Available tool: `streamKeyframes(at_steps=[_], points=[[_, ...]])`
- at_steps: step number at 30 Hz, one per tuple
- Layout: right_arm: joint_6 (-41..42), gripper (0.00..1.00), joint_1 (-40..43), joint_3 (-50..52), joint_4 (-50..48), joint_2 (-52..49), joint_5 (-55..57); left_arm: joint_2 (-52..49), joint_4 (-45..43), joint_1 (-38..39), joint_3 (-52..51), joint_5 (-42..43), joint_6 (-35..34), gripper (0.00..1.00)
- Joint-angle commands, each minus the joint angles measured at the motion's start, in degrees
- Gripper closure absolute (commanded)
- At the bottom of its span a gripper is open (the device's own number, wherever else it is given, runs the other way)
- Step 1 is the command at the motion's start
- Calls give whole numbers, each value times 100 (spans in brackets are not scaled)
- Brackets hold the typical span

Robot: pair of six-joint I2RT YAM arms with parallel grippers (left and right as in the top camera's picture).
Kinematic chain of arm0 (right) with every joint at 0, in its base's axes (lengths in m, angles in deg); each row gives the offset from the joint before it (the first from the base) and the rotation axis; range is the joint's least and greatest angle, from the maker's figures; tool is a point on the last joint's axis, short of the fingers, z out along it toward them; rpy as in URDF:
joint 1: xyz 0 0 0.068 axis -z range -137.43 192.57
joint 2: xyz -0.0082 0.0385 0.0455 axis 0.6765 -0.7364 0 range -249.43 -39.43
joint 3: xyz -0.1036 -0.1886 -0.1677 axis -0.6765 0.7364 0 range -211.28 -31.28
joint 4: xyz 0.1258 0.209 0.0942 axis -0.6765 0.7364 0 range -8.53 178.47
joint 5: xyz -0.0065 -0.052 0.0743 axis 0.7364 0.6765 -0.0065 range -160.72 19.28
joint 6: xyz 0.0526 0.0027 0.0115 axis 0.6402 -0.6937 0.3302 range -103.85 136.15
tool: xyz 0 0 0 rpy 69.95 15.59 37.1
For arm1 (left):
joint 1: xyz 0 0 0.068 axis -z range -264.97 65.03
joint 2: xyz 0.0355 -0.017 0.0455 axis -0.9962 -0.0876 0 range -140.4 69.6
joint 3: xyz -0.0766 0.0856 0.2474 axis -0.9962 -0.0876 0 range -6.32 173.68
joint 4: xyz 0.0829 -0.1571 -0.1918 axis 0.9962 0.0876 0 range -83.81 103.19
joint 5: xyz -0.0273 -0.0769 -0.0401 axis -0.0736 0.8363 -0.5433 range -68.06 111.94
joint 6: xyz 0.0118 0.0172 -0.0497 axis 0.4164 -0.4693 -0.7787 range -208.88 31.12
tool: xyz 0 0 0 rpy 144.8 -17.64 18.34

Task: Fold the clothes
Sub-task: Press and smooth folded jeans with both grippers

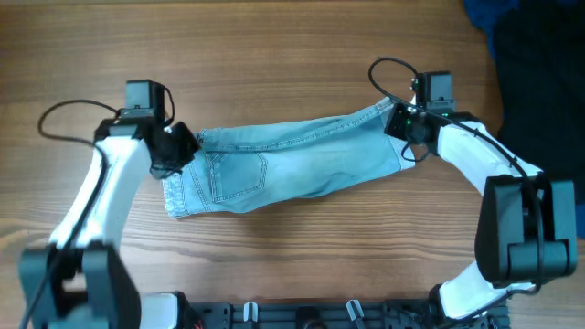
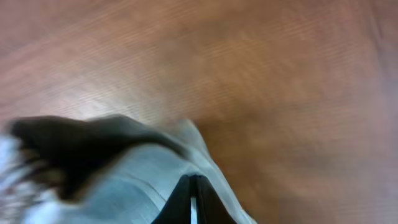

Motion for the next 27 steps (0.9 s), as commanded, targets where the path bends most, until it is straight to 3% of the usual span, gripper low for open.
streamKeyframes(at_steps=[1, 4, 6, 10, 17, 22, 24, 27], points=[[59, 96, 197, -238, 516, 879, 0, 645, -68, -4, -17, 295, 155, 96], [-166, 96, 116, -227, 1093, 1078, -378, 562, -118, 247, -24, 675, 162, 96], [-304, 96, -81, -37, 1338, 879, -754, 293, -365, 852, -24, 675, 319, 96], [-345, 96, -328, 164, 1423, 271, -876, -485, -1043, 2061, -24, 673, 374, 96], [-262, 96, -328, 179, 1311, -256, -568, -1641, -2291, 3086, -24, 664, 374, 96], [-269, 96, -328, 179, 1318, -291, -568, -1740, -3165, 3106, -24, -164, 372, 86], [-269, 96, -328, 179, 1340, -291, -570, -1740, -3928, 3060, -24, -1137, 369, 85], [-280, 96, -328, 179, 1453, -291, -568, -1740, -4846, 2903, -24, -1808, 365, 83]])
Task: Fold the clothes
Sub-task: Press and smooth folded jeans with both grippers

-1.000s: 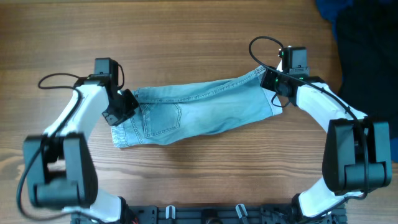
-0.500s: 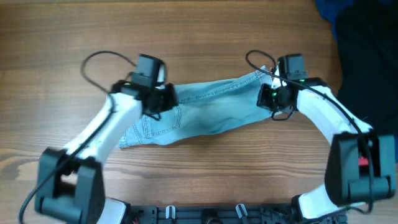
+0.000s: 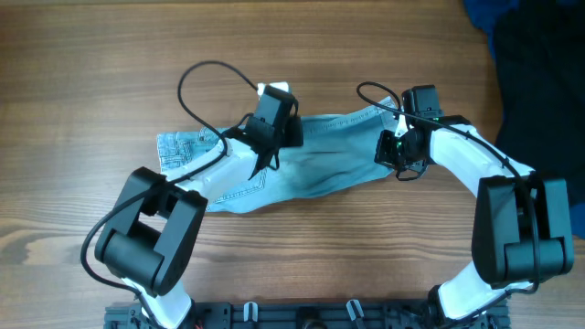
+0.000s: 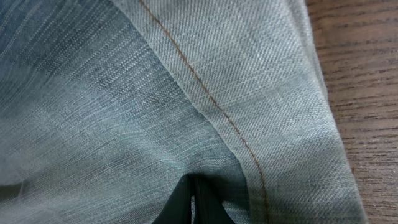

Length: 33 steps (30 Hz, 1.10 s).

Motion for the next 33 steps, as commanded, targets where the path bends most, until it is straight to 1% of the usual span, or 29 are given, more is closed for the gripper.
streamKeyframes(at_steps=[1, 2, 3, 5, 6, 8, 10, 12, 14, 16, 20, 21, 23, 24, 26, 27, 30, 32, 33], points=[[-17, 96, -15, 28, 162, -203, 162, -28, -640, -251, 39, -1167, 2, 84], [-17, 96, -15, 28, 166, -203, 162, -24, -660, -334, 52, -1119, 4, 85], [-17, 96, -15, 28, 155, -203, 164, 50, -415, -431, 131, -835, 9, 89], [-17, 96, -15, 28, 116, -203, 164, 442, 411, -481, 332, -205, 28, 92], [-17, 96, -15, 28, 116, -203, 166, 752, 844, -466, 369, 177, 26, 94], [-15, 96, -15, 28, 118, -203, 225, 1222, 1460, -306, 369, 656, 26, 96], [-15, 96, -15, 28, 120, -203, 225, 1150, 1845, -39, 365, 627, 114, 96], [-13, 96, -15, 28, 153, -203, 223, 802, 1939, 186, 365, 629, 118, 96], [-13, 96, -15, 28, 166, -203, 223, 374, 1764, 439, 365, 647, 164, 96], [-11, 96, -15, 28, 162, -203, 223, 17, 1497, 654, 365, 855, 179, 96], [-13, 96, -15, 28, 162, -203, 223, -595, 575, 970, 365, 946, 155, 96], [-11, 96, -15, 28, 164, -203, 223, -787, 345, 979, 365, 881, 153, 96], [-15, 96, -15, 28, 164, -203, 223, -940, 105, 922, 367, 232, 155, 96], [-15, 96, -15, 28, 166, -203, 223, -938, -13, 837, 367, -275, 155, 96], [-17, 96, -15, 28, 205, -203, 223, -938, -387, 507, 367, -719, 157, 95], [-17, 96, -15, 28, 269, -203, 225, -938, -658, 131, 367, -776, 155, 95], [-17, 96, -15, 28, 299, -203, 225, -935, -1128, -538, 400, -774, 153, 95], [-20, 96, -15, 28, 315, -203, 225, -892, -1036, -981, 590, -772, 155, 94], [-20, 96, -15, 28, 313, -203, 225, -857, -837, -1161, 715, -769, 155, 94]])
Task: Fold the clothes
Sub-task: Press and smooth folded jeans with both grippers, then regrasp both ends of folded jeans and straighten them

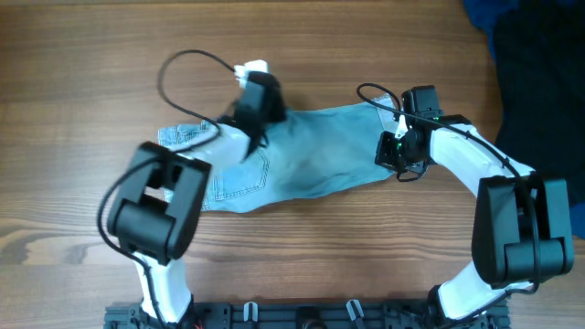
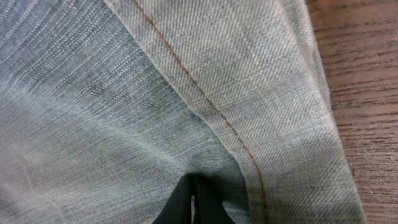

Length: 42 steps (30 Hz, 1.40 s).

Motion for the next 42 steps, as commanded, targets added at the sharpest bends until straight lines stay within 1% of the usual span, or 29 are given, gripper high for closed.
streamKeyframes(at_steps=[1, 3, 5, 7, 8, 9, 10, 11, 14, 16, 19, 21, 23, 24, 25, 26, 27, 28, 29, 30, 31, 32, 33, 34, 35, 37, 40, 41, 42], points=[[-17, 96, -13, 52, 131, -203, 210, 31, 396, -494, 389, -177, 116, 94], [-20, 96, -13, 52, 133, -203, 210, 291, 831, -758, 516, -175, 116, 94], [-20, 96, -13, 52, 133, -203, 212, 1147, 1460, -1027, 584, -179, 136, 91], [-22, 96, -13, 52, 153, -203, 212, 1655, 2157, -1145, 584, -177, 131, 92], [-22, 95, -13, 52, 153, -203, 210, 2096, 3176, -1217, 581, -177, 109, 92], [-20, 96, -13, 52, 155, -203, 210, 2199, 3873, -1217, 581, -179, 111, 94], [-20, 96, -13, 52, 175, -203, 210, 2188, 4356, -1215, 570, -177, 105, 94], [-22, 96, -13, 52, 197, -203, 210, 2107, 4522, -1217, 485, -177, 101, 94], [-20, 96, -13, 52, 214, -203, 208, 1609, 4452, -1292, 216, -177, 76, 94], [-17, 96, -13, 52, 243, -203, 208, 1062, 4409, -1495, 120, -173, -201, 94], [4, 96, -13, 52, 229, -203, 186, 387, 4306, -1808, 118, -138, -188, 94], [7, 96, -13, 50, 164, -201, 179, 308, 4166, -2041, 120, -133, -190, 95], [81, 96, -11, -22, 120, -190, 72, 509, 4063, -2223, 203, -133, -188, 95], [153, 96, -11, -116, 157, -131, 2, 730, 4068, -2282, 319, -37, -181, 92], [151, 96, -11, -179, 192, -61, -28, 907, 4079, -2288, 369, 33, -142, 87], [153, 91, -2, -330, 289, 146, -33, 1169, 4124, -2286, 402, 74, -61, 70], [127, 82, 13, -442, 326, 317, -33, 1451, 4315, -2286, 402, 245, -17, 57], [13, 64, 83, -608, 356, 682, -35, 1956, 5023, -2286, 400, 763, -20, 43], [-24, 43, 142, -662, 369, 872, -28, 2116, 5390, -2286, 400, 883, -20, 39], [-76, 36, 238, -673, 374, 1056, -31, 2229, 5790, -2286, 400, 883, -24, 36], [-402, 36, 431, -673, 466, 1141, -35, 2260, 6358, -2286, 396, 903, -61, 35], [-870, 36, 614, -669, 601, 1019, -31, 2229, 6642, -2286, 284, 905, -232, 35], [-1237, 34, 702, -667, 645, 876, -31, 2229, 6660, -2286, 144, 960, -374, 35], [-1414, 33, 761, -667, 651, 723, -31, 2229, 6647, -2286, 11, 988, -433, 35], [-1508, 33, 822, -667, 634, 525, -33, 2227, 6599, -2286, -144, 994, -544, 34], [-1561, 33, 881, -667, 562, 216, -33, 2227, 6481, -2286, -376, 1032, -542, 34], [-1969, 33, 890, -667, 291, -313, -164, 2227, 6400, -2286, -529, 1029, -540, 33], [-2087, 35, 890, -667, 179, -509, -348, 2227, 6378, -2286, -529, 1029, -540, 32], [-2124, 45, 887, -667, 57, -726, -669, 2227, 6349, -2286, -531, 1029, -540, 32]])
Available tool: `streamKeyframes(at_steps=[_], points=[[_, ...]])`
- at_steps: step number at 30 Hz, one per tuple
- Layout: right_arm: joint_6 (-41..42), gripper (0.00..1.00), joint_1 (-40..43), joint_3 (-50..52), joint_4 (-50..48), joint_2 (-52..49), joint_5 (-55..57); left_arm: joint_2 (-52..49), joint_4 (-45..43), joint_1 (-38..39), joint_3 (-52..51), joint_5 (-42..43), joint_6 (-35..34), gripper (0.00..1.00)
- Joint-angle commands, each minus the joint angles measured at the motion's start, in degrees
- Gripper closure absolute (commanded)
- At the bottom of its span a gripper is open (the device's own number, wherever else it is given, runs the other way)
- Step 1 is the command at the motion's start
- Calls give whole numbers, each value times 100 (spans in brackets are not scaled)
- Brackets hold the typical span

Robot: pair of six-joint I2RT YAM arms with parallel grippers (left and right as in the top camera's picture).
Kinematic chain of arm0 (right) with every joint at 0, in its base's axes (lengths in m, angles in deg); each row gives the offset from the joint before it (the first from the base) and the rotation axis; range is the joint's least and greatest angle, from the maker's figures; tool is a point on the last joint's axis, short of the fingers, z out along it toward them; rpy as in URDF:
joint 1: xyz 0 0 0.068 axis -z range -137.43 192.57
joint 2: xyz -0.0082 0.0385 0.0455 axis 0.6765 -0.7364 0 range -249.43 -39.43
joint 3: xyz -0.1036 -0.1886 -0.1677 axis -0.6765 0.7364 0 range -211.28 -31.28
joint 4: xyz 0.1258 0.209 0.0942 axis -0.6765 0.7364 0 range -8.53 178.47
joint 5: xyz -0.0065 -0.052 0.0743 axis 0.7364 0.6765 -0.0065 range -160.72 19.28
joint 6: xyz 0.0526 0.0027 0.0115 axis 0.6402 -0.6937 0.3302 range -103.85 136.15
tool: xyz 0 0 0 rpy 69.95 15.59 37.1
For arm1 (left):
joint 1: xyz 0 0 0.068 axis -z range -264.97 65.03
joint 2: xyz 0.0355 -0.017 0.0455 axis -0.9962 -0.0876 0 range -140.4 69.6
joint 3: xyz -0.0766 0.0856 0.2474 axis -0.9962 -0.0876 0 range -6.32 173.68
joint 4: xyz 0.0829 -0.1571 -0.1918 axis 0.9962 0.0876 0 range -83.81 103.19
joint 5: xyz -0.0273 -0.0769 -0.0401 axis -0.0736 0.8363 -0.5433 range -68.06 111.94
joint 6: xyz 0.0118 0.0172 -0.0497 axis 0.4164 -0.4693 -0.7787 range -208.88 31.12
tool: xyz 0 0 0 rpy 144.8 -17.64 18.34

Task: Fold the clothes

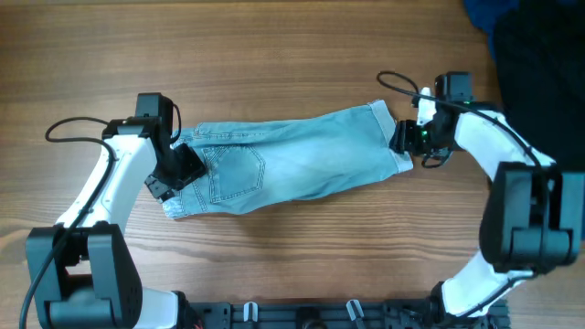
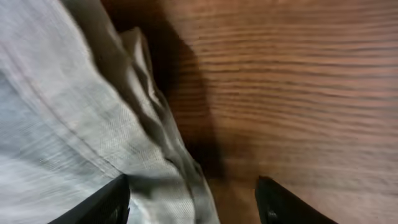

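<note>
A light blue denim garment point(image 1: 292, 164) lies stretched flat across the wooden table, waistband and back pocket at the left, hem at the right. My left gripper point(image 1: 178, 169) rests on its left waist end; the overhead view does not show how its jaws stand. My right gripper point(image 1: 407, 139) sits at the right hem. In the right wrist view my right gripper point(image 2: 196, 199) is open wide, its two dark fingers point(image 2: 115, 198) spread far apart. The folded hem edge of the denim point(image 2: 74, 112) runs between them, over bare wood.
A pile of dark blue clothing point(image 1: 539, 46) fills the far right corner, just behind my right arm. The wooden table point(image 1: 274, 46) extends beyond the garment on all sides. Black cables loop off both wrists.
My left gripper has gone from the garment's upper middle edge to its left waist end. My right gripper, then shut on the denim, is now open at the hem edge, slightly further right.
First my grippers were at the two ends of the garment, the right one shut. Then my left gripper was at the upper middle edge while the right stayed shut on the denim. Now the garment lies longer and flatter, with the grippers at its ends.
</note>
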Motion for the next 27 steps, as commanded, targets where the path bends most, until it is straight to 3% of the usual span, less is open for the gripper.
streamKeyframes(at_steps=[1, 3, 4, 6, 8, 11, 16, 19, 27], points=[[-289, 53, 4, -26, -177, -479, -802, -26, -83, -31, -42, 66, -101, 31], [-393, 58, -57, -22, -192, -632, -1067, -26, -109, -31, -42, 66, -101, 31], [-393, 67, -98, -22, -195, -656, -1067, -26, -131, -31, -42, 66, -101, 31], [-393, 75, -170, -22, -188, -673, -1067, -26, -166, -31, -42, 66, -101, 30], [-389, 96, -188, -22, -181, -673, -1062, -26, -170, -31, -42, 66, -101, 30], [153, 96, -59, -37, -157, -579, -721, -26, -170, -33, -42, 66, -76, 30], [1451, 96, 1121, -254, 201, 422, -94, -22, -243, -146, -26, 68, 249, 27], [1298, 96, 1368, -251, 457, 621, -92, -24, -374, -149, -28, 374, 251, 7], [1193, 96, 1134, -251, 629, 614, -90, -273, -1097, -144, -175, 2273, 717, 0]])
